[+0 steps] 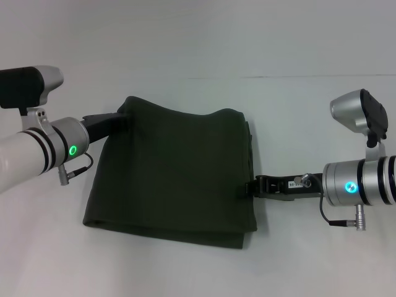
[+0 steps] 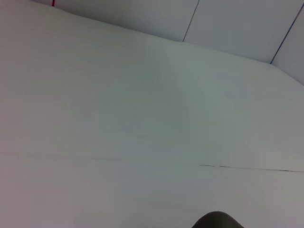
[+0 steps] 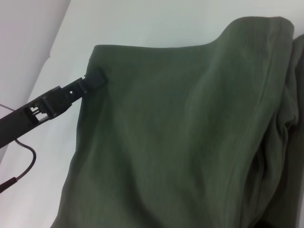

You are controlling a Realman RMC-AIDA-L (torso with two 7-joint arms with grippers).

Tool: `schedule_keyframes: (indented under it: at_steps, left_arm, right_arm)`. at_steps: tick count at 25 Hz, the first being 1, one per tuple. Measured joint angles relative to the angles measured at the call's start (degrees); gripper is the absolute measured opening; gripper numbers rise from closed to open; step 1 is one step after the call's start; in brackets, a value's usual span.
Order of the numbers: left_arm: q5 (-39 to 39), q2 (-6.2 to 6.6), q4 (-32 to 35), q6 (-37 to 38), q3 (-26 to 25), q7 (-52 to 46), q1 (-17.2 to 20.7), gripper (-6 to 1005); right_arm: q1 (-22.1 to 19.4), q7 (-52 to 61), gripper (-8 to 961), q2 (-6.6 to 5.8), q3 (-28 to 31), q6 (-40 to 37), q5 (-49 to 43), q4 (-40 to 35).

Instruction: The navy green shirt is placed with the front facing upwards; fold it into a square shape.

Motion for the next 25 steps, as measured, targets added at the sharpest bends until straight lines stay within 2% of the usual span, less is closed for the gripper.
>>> schedule_keyframes:
  at_steps: [3,12,25]
  left_arm:
    - [0.0,0.0,0.0,0.01,0.01,0.0,0.0,64]
    - [0.27,-0.07,-0.05,0.43,0.34,-1.23,0.21,65]
    - [0.31,-0.09,-0.03,1.98,0.37,-2.95,1.11,82]
  right_arm:
    - [-0.19,-0.3,41,0.0,0.02,0.02,0.19,0.02]
    - [-0.96,-0.77,75,-0.53,-0.01,-0.45,1.32,-0.34]
    - [-1.28,-0.46,124,-3.1,0.03,-1.96,1.33,-0.64]
